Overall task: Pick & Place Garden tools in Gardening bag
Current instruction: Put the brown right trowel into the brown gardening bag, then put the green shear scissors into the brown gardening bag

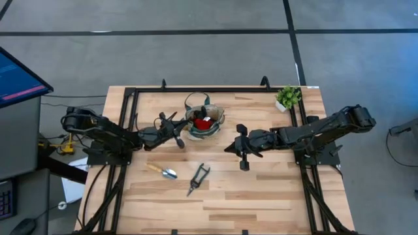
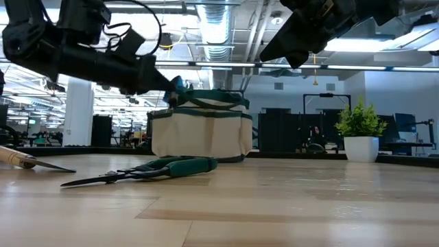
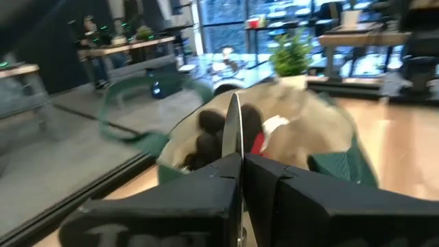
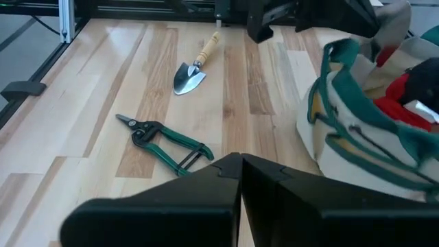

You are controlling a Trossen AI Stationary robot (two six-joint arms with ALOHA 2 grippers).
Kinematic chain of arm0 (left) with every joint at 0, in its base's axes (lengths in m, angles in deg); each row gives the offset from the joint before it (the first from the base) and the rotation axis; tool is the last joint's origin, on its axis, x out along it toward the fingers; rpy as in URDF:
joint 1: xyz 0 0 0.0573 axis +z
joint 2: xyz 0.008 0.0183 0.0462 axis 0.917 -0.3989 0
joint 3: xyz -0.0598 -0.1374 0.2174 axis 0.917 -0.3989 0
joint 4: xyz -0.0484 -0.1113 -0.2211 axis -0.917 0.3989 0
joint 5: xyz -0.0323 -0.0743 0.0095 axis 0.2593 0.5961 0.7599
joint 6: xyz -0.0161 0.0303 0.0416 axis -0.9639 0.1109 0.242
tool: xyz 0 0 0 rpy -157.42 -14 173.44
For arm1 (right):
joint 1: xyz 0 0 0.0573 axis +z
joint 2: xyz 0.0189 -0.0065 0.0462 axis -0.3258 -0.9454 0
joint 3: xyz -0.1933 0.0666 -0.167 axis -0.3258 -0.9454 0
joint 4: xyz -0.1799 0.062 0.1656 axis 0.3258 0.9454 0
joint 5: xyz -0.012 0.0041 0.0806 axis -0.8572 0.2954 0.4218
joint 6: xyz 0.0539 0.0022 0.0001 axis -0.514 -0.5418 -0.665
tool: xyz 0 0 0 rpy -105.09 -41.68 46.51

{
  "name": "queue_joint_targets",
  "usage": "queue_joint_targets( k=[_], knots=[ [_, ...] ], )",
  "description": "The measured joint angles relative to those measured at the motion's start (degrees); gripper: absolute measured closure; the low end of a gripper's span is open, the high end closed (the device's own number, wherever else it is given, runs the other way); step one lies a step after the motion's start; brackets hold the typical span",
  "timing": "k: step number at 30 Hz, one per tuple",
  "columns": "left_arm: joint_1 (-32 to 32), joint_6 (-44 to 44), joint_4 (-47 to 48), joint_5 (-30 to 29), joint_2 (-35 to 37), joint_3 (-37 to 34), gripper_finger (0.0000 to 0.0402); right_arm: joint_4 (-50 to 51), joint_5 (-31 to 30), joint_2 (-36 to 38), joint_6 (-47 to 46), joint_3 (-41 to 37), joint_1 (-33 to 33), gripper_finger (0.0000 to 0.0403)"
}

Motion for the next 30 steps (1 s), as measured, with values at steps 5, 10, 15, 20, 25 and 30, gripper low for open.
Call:
queue_joint_targets(
  k=[5,10,15,20,25,30],
  knots=[
    [0.00,-2.56,-0.30,-1.39,-0.02,-1.96,0.0400,0.00,0.00,0.00,0.00,0.00,0.00,0.0403],
    [0.00,-3.05,-1.06,-1.39,-0.09,-2.03,0.0398,-0.09,0.00,0.00,0.00,0.00,0.00,0.0403],
    [0.00,-3.06,-3.40,-1.41,0.85,-2.01,0.0392,-0.09,0.20,0.00,-0.02,0.00,0.00,0.0403],
    [-0.47,0.20,-3.51,-1.44,6.26,-1.96,0.0364,-0.07,0.22,0.00,-0.02,0.00,0.00,0.0403],
    [-1.68,4.10,-3.50,-1.41,12.82,-1.96,0.0322,-0.04,0.28,0.00,-0.02,0.02,0.00,0.0403],
    [-3.93,5.30,-3.34,0.54,17.69,-2.08,0.0287,0.00,0.30,0.00,0.00,0.02,0.00,0.0403]
  ],
)
